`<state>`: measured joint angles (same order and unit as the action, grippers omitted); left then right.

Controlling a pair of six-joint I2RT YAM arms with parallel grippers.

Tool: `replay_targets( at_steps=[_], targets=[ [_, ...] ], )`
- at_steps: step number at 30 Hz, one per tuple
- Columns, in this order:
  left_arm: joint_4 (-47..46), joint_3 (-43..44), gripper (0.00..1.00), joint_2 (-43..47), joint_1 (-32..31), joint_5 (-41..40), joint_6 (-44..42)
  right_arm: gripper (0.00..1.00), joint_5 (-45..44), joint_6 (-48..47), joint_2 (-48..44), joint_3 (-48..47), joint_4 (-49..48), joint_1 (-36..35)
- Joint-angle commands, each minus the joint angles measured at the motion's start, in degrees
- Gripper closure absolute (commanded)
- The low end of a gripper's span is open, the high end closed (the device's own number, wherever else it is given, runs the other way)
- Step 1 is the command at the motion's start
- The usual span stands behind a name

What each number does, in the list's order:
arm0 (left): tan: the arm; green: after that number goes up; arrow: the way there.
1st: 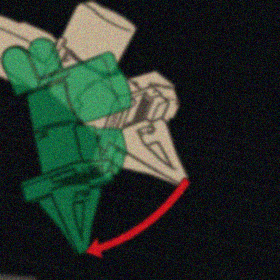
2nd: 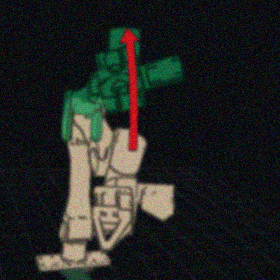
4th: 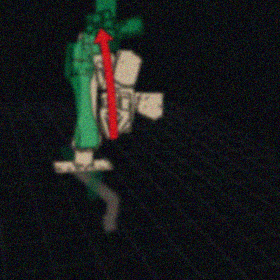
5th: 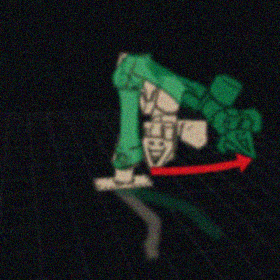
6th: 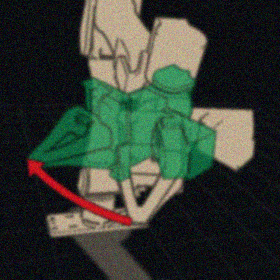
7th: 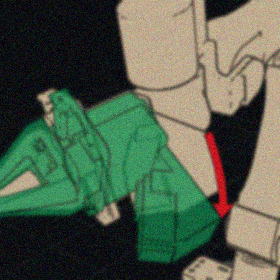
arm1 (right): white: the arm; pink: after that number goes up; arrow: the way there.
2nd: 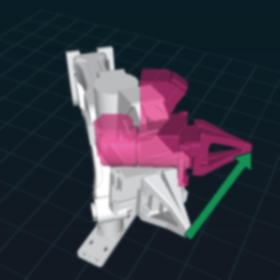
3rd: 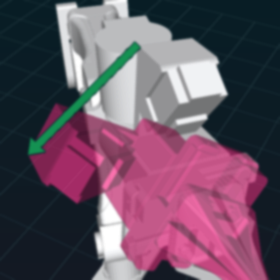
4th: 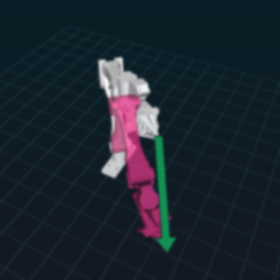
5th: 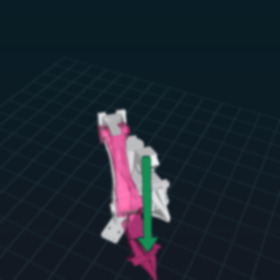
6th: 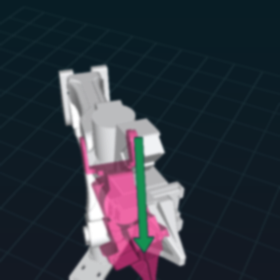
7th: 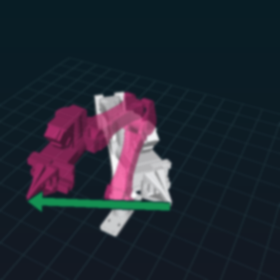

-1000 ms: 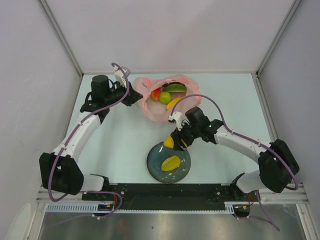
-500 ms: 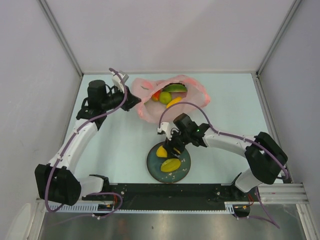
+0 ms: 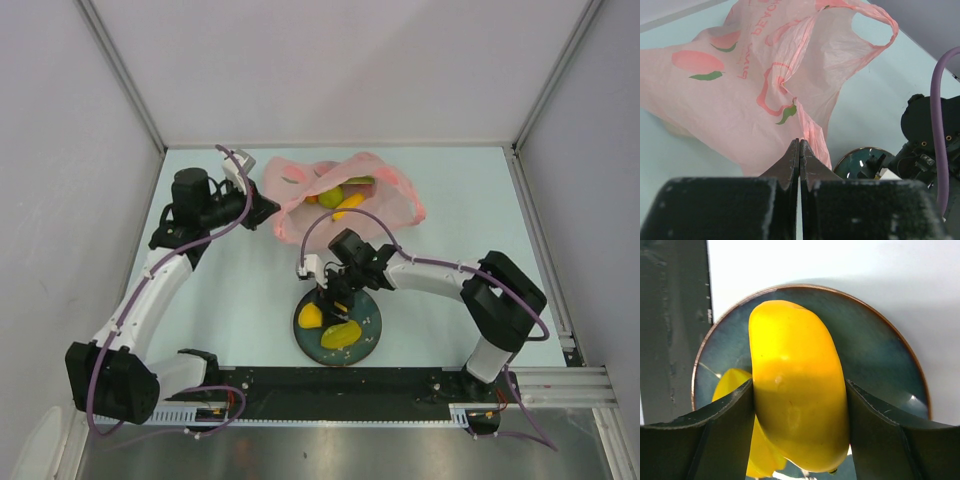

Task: Take the fake fruits out of the plastic bag
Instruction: Place the fake fruit on the plate.

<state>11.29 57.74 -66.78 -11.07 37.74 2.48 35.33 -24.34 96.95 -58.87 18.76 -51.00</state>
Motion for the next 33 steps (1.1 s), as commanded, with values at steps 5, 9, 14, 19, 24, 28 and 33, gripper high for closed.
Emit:
replay_targets(
  at_steps=[5,9,14,19,24,28,33],
  targets=[
    [-1.3,0.1,1.00,1.3,0.2,1.4,-1.3,0.43,8.8,-3.4,5.1,-6.3,3.5,-1.4],
    [-1.1,0.2,1.00,1.2,0.3,1.3,-1.7,0.35,9.2,-4.0,5.7,-7.2,3.0,-1.6],
    [-1.3,0.2,1.00,0.5,0.3,1.7,-1.7,0.24,10.9,-4.8,7.9,-9.2,4.6,-1.6],
    [-0.6,1.3,1.00,-0.6,0.3,2.3,-1.5,0.17,12.1,-4.1,8.3,-12.0,4.6,-1.1],
    [0.6,3.1,1.00,-1.9,0.3,3.0,-1.4,0.16,12.8,0.9,5.2,-14.3,5.0,1.0],
    [-0.6,3.6,1.00,-2.6,0.3,3.1,-0.2,0.18,10.0,4.0,-1.6,-14.4,6.5,4.7],
    [-1.9,2.9,1.00,-2.7,0.3,3.0,0.7,0.55,2.5,-2.2,-3.6,-12.5,15.1,9.3]
  ],
)
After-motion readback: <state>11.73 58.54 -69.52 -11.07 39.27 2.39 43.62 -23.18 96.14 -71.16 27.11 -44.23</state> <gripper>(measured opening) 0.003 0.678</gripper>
